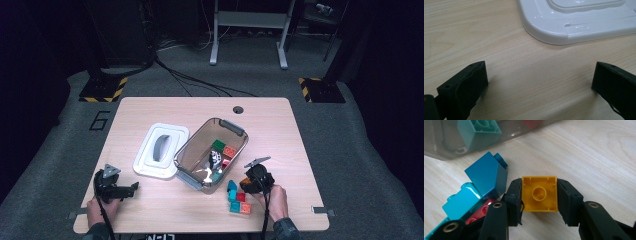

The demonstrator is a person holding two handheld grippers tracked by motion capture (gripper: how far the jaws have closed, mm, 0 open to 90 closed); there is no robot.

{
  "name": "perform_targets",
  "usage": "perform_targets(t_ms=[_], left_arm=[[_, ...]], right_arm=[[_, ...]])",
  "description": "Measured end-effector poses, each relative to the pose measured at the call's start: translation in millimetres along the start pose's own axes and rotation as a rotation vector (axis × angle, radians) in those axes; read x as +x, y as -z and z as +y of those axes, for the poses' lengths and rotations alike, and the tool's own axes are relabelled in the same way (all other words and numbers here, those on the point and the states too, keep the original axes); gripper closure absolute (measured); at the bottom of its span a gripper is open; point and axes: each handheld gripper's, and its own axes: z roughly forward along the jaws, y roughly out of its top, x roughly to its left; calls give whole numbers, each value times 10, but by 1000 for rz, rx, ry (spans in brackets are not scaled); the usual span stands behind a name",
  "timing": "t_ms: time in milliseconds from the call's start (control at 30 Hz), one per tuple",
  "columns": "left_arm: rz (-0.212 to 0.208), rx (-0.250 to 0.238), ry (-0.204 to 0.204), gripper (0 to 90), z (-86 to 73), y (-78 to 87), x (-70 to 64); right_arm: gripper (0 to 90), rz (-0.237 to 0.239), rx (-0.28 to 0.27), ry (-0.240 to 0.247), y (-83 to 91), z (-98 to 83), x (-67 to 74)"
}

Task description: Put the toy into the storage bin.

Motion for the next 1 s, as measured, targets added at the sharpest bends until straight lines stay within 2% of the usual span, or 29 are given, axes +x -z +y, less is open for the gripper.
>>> perform_targets(t_ms=[167, 233, 300, 333, 467, 767, 867, 1000], left_arm=[[-2, 0, -1, 0, 0, 1, 2], [-2, 0, 0, 0, 0, 0, 1], [-2, 0, -1, 0, 0, 0, 1], [-2, 0, -1, 0, 0, 0, 2], [-3, -1, 0, 0, -1, 0, 1], [-3, -1, 0, 0, 0, 0, 1], [-2, 0, -1, 0, 0, 1, 1], [-2, 0, 0, 0, 0, 1, 1]], right_arm=[[577, -2, 10, -10, -31, -6, 5], [586, -8, 6, 4, -23, -2, -2], [587, -16, 4, -4, -20, 2, -8], [587, -13, 0, -23, -9, -2, -8], [587, -10, -25, -16, 40, -6, -66], [587, 4, -101, -62, 230, 48, -168], [588, 13, -108, -65, 249, 55, -174], [587, 15, -130, -60, 358, 120, -187]])
